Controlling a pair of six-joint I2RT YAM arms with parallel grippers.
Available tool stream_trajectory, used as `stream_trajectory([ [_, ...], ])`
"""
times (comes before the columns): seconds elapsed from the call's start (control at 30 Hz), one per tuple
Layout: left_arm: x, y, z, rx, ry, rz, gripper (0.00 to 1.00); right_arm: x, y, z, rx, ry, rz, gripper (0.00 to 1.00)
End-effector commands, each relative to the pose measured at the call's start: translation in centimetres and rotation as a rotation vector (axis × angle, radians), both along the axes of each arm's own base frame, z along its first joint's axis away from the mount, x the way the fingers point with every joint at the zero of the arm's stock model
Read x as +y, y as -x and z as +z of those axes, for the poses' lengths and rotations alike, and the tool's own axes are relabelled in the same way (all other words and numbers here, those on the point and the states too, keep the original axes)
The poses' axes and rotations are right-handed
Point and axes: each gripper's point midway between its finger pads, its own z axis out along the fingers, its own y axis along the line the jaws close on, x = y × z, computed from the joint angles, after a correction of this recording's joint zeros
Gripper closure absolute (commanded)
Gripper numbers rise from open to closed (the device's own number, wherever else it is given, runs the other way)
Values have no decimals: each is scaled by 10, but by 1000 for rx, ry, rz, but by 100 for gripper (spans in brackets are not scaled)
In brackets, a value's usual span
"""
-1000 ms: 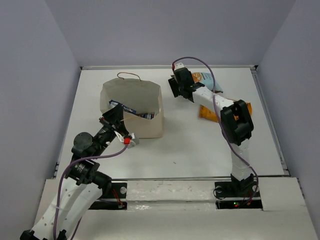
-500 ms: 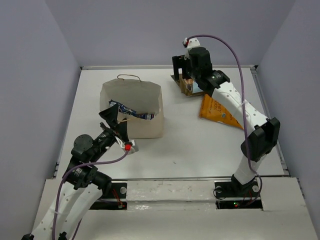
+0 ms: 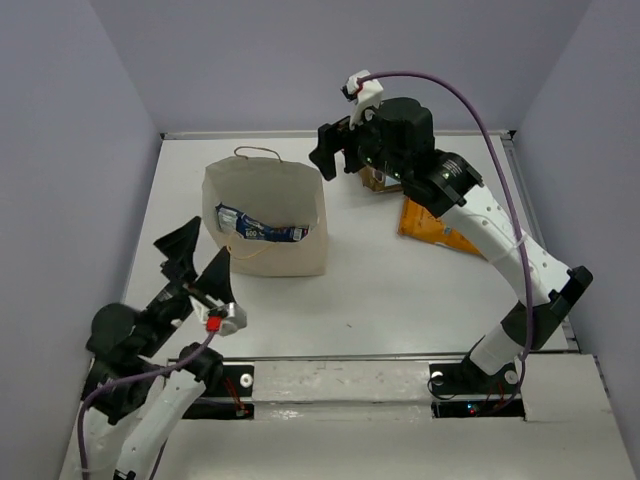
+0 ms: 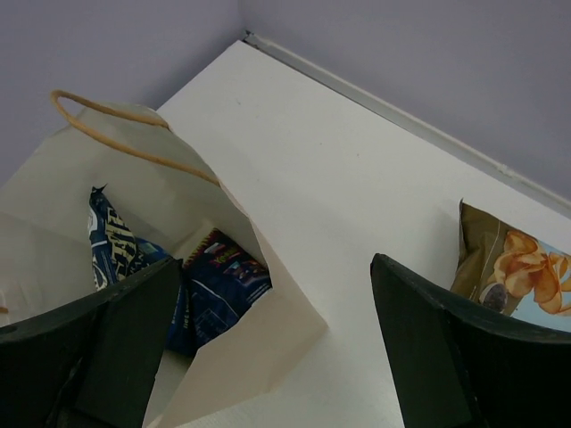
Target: Take the snacks out of the paper bag
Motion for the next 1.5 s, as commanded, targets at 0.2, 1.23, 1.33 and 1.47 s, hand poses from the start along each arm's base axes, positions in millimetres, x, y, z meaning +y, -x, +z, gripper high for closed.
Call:
stream_trajectory([
  [0.2, 135, 21, 100, 5, 709, 579, 32, 30, 50, 59, -85, -69, 237, 18],
  [1.23, 73, -141, -36, 971, 955, 647, 14, 159, 61, -86, 127, 129, 362, 32],
  [1.33, 80, -149, -58, 959, 972, 691, 31, 180, 66, -104, 148, 142, 395, 30],
  [1.47, 84, -159, -65, 932, 994, 709, 37, 201, 65, -114, 133, 142, 397, 21],
])
